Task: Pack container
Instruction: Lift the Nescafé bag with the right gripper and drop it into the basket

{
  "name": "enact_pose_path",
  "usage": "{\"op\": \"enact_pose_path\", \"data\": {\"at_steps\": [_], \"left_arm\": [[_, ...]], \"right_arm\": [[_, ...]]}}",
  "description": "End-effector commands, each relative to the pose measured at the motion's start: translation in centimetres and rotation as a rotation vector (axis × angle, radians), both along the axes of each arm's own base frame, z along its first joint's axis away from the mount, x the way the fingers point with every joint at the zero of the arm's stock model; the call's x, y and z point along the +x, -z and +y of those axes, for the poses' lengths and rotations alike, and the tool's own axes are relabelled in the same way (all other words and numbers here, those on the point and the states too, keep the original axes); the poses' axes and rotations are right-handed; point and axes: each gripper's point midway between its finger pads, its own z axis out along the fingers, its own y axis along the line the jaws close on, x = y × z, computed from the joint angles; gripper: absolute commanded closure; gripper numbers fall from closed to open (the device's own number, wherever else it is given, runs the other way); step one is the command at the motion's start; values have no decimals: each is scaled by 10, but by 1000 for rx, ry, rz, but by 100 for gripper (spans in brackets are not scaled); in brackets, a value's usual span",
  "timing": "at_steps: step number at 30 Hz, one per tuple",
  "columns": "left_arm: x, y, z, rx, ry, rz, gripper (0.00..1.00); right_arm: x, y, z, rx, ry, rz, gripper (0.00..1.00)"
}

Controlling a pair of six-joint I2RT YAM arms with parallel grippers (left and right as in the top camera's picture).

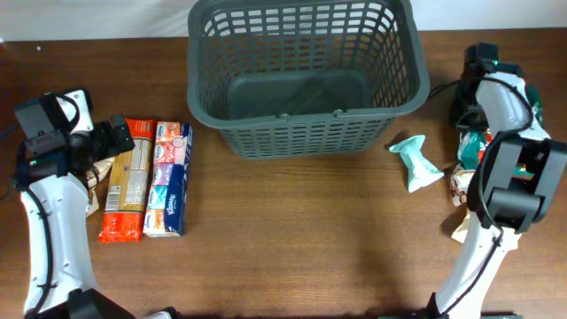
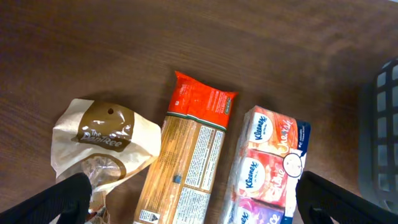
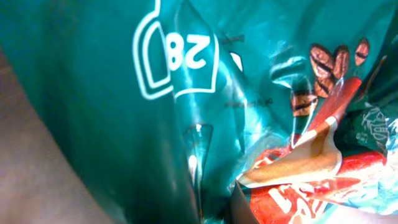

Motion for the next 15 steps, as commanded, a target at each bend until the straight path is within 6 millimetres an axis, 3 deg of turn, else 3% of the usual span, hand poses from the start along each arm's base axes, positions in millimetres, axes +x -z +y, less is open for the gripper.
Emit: {"op": "enact_pose_path", "data": {"at_steps": [1,5,6,8,10,12,13,14,15], "left_arm": [[3,-6,4,7,-10,-10,1],[3,-6,4,7,-10,-10,1],[3,-6,4,7,-10,-11,1],[3,-6,4,7,-10,-10,1],[3,-6,4,7,-10,-10,1],[3,-6,4,7,-10,-10,1],[3,-6,4,7,-10,-10,1],[3,-6,4,7,-10,-10,1],[3,-6,4,7,-10,-10,1]], "right_arm": [[13,-42,7,133,53,-123,97],[21,-148,-5,88,55,-323,96],[21,-165,-5,79,52,-357,96],[13,-256,4,32,-12,-528,97],[5,-299,18,19,-62,-610,96],[-11,-353,42,-6,-134,-722,96],[-24,-390,70,-10,-240,-797,96],[-30,-407,90,-5,-315,-835,96],[-41,-431,127,12,-463,-887,96]]}}
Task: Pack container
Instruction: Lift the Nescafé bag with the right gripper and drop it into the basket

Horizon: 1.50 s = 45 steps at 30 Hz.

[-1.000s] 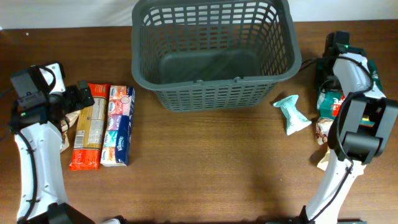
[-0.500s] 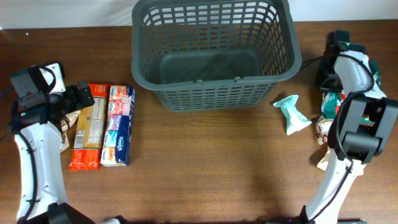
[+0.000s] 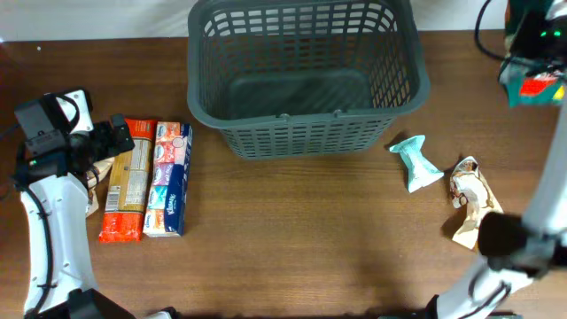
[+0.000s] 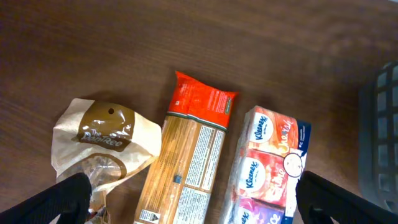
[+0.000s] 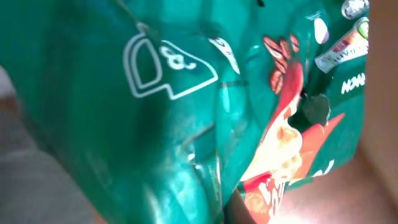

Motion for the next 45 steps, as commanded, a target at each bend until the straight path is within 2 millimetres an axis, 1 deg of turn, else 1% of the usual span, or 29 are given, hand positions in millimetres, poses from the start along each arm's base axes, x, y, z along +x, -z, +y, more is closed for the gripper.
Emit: {"op": "enact_pose_path", "data": {"at_steps": [1,3,4,7,9,10,11,13,14,16,17,20,21,22,26,33,36,38,45], "left_arm": [[3,-6,4,6,-9,-11,1],[3,-6,4,7,-9,-11,1],[3,-6,4,6,-9,-11,1],[3,-6,4,7,-10,-11,1],[3,-6,4,7,-10,-11,1],[3,-6,4,7,-10,-11,1],[3,-6,4,6,-9,-11,0],[3,-6,4,7,-10,-11,1],[3,-6,4,7,-10,-11,1],[3,-6,4,7,-10,-11,1],[3,-6,4,7,-10,-11,1],[3,-6,4,6,-9,-11,1],[3,-6,4,7,-10,-11,1],[3,-6,4,7,-9,-11,1],[3,-6,4,7,-9,-11,1],[3,-6,4,6,-9,-11,1],[3,-6,4,7,-10,-11,1],[3,-6,4,7,-9,-11,1],[3,-6,4,7,-10,-11,1]], "right_arm": [[-39,-98,96,-99,-355,-243,96],[-50,-113,134,-125,-479,-286,97],[-56,-118,156,-136,-548,-304,97],[-62,-119,207,-155,-704,-316,96],[-58,-109,239,-156,-788,-296,97],[-55,-103,249,-152,-812,-283,96],[-49,-93,263,-147,-840,-260,97],[-34,-73,279,-146,-864,-216,96],[-15,-52,286,-153,-860,-171,96],[2,-30,294,-146,-864,-127,96],[12,-16,298,-144,-868,-97,96],[27,18,309,-135,-885,-22,96],[30,28,313,-131,-893,2,96],[34,47,320,-124,-903,51,96],[38,83,329,-107,-904,142,97],[49,127,334,-101,-902,241,96],[47,145,335,-74,-885,297,96],[46,154,335,-75,-884,325,96],[46,156,334,-76,-880,332,97]]}}
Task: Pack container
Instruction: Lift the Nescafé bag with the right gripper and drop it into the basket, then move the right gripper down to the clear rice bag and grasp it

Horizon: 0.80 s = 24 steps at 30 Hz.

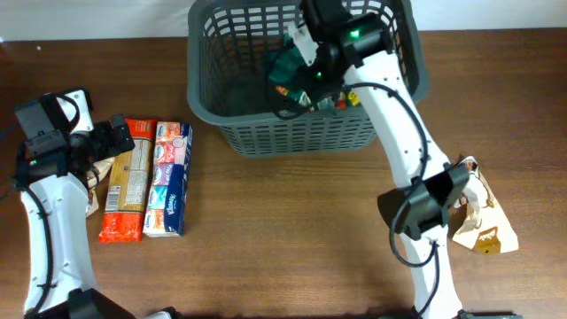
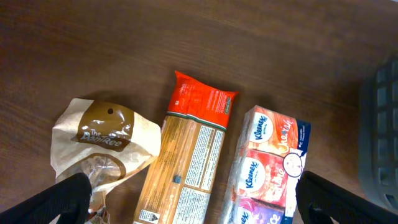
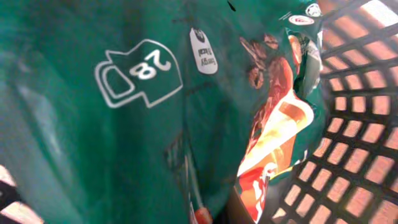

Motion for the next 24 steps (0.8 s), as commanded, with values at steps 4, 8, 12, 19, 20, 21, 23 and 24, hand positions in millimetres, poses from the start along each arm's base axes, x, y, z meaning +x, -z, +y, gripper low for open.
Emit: {"op": "enact_pose_path", "data": {"at_steps": [4,8,12,19,20,21,23,24], "left_arm": [[3,-6,4,7,-10,-12,1],[3,-6,4,7,-10,-11,1],[3,-6,4,7,-10,-12,1],[3,-6,4,7,-10,-11,1],[3,-6,4,7,-10,-12,1],[3,-6,4,7,-10,-11,1],[3,-6,4,7,-10,-11,1],[3,-6,5,7,-10,-12,1]], "right_arm": [[-1,-36,1,39,13,-82,96],[-7,-74,-9,48,27,-159,74],[-23,-146,-35,34,85,-339,34],[-82,-266,-121,-12,289,-639,26],[-93,-277,-141,-2,337,-658,26],[-99,-282,-156,5,381,-666,26],[-108,-286,-188,13,479,-667,26],[-112,-285,-207,10,533,-659,26]]}}
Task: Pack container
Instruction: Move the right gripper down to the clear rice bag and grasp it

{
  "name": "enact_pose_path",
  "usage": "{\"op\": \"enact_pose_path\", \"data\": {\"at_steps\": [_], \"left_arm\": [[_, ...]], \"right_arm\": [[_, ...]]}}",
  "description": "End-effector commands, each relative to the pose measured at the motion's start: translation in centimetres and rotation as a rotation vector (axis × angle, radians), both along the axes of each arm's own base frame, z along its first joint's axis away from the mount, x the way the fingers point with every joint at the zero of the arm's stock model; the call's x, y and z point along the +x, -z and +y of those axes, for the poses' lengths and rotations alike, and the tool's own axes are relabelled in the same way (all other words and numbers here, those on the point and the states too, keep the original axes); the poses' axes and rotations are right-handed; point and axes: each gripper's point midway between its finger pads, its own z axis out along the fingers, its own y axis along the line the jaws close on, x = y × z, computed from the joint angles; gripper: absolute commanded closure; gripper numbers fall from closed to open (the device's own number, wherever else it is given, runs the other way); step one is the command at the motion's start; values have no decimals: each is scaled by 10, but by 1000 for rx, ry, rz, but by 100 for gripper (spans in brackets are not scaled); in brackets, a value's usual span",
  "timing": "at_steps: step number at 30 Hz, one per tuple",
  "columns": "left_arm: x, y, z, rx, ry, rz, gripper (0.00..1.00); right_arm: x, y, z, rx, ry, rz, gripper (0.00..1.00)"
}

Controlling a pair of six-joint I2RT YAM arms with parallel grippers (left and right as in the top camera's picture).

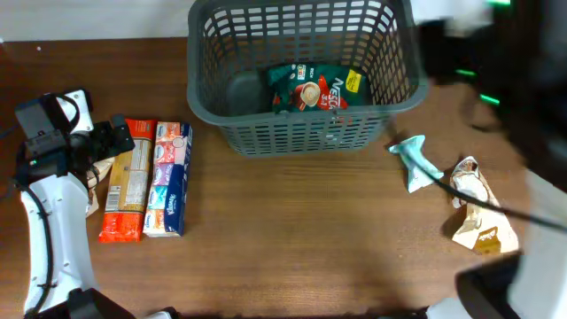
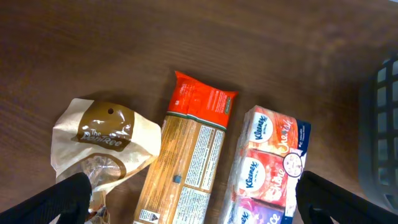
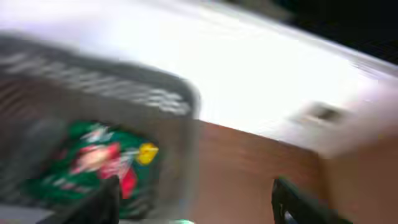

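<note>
The grey basket stands at the back middle of the table. A green coffee packet lies inside it, and shows blurred in the right wrist view. My right gripper is open and empty, off the basket's right side; the arm is a blur in the overhead view. At the left lie a brown bread bag, an orange pasta packet and a Kleenex pack. My left gripper hangs open above them, holding nothing.
A teal packet and a white and brown bag lie on the table right of the basket. The basket's tall walls rise between the two groups of goods.
My right gripper held the green packet inside the basket. Now the packet lies on the basket floor, and the gripper is open and off to the right. The left arm has not moved.
My right gripper was shut on the green packet at the table's right edge. Then it held the packet up at the far right, then down in the basket. Now the packet lies there, released. The left gripper stayed open over the left-hand goods throughout.
</note>
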Motion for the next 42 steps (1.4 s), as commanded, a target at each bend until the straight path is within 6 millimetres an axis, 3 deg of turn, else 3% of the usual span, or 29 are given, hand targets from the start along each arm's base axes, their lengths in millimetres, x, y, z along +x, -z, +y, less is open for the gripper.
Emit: {"op": "enact_pose_path", "data": {"at_steps": [1,5,6,9,11,14,17,23,30,33,37,42], "left_arm": [[3,-6,4,7,-10,-12,1],[3,-6,4,7,-9,-12,1],[3,-6,4,7,-10,-12,1],[3,-6,4,7,-9,-12,1],[3,-6,4,7,-9,-12,1],[3,-6,4,7,-10,-12,1],[3,-6,4,7,-9,-12,1],[3,-6,4,7,-9,-12,1],[3,-6,4,7,-9,-12,1],[3,-6,4,7,-10,-12,1],[3,-6,4,7,-9,-12,1],[3,-6,4,7,-10,-12,1]], "right_arm": [[0,16,-73,45,248,49,26],[-4,47,-143,104,483,115,26],[-3,73,-166,130,549,175,26],[2,135,-191,190,587,329,20],[-6,183,-202,203,624,472,17],[-24,245,-207,203,657,670,20],[-42,293,-202,208,656,818,20],[-72,357,-169,275,516,1036,13],[-106,403,-161,229,457,1186,12],[-114,418,-168,185,483,1200,13],[-119,429,-183,95,534,1194,15],[-115,442,-186,90,549,1155,17]]}}
